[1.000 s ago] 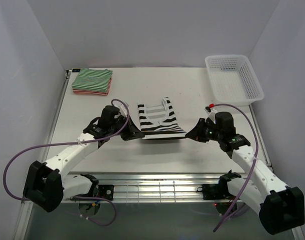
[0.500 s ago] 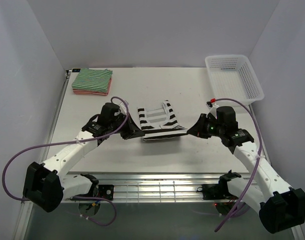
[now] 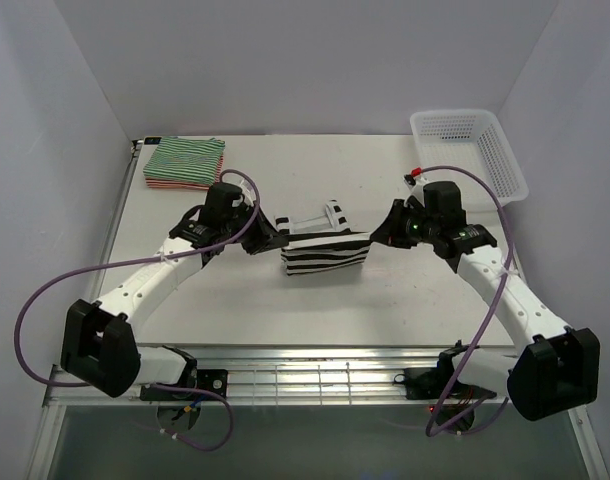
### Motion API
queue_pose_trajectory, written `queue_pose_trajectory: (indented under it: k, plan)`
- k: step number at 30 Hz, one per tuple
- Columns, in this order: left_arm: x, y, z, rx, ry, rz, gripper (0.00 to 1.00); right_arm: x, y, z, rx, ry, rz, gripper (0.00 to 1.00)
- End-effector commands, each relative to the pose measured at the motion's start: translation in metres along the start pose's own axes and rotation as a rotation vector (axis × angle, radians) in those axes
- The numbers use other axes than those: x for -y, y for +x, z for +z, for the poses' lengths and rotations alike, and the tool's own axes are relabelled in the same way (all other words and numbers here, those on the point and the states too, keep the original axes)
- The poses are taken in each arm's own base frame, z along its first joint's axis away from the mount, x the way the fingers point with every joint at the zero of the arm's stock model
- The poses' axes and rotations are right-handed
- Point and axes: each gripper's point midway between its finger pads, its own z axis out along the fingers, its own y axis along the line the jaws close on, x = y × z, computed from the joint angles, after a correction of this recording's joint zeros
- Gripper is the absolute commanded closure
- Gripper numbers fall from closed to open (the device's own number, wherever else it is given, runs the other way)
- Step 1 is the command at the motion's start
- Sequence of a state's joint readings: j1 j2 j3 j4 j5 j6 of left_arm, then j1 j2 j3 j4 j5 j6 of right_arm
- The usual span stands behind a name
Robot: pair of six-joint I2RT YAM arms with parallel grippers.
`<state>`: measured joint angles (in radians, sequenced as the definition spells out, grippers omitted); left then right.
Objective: Fold and stack the tank tops
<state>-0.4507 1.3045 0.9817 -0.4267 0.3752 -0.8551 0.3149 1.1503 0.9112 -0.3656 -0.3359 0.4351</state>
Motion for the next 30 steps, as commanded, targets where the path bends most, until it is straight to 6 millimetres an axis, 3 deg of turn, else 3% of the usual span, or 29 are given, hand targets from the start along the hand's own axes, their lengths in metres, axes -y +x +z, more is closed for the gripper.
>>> queue_pose_trajectory:
  k: [1,11,18,24,30]
  plan:
    - [0.005,-0.031,-0.002,0.088,-0.022,0.017,1.00,-0.004,-0.040,0.004,0.092,0.008,-0.063,0.92]
    - [-0.013,-0.066,0.022,0.096,-0.048,-0.027,1.00,-0.005,-0.087,0.035,0.107,-0.005,-0.076,0.92]
    - [-0.031,-0.085,0.041,0.075,-0.060,-0.075,1.00,0.003,-0.104,0.060,0.088,0.000,-0.074,0.92]
    - [-0.042,-0.102,0.058,0.084,-0.072,-0.099,1.00,0.013,-0.113,0.092,0.060,-0.012,-0.067,0.92]
    - [-0.066,-0.119,0.078,0.077,-0.109,-0.152,1.00,0.025,-0.120,0.128,0.020,-0.018,-0.055,0.92]
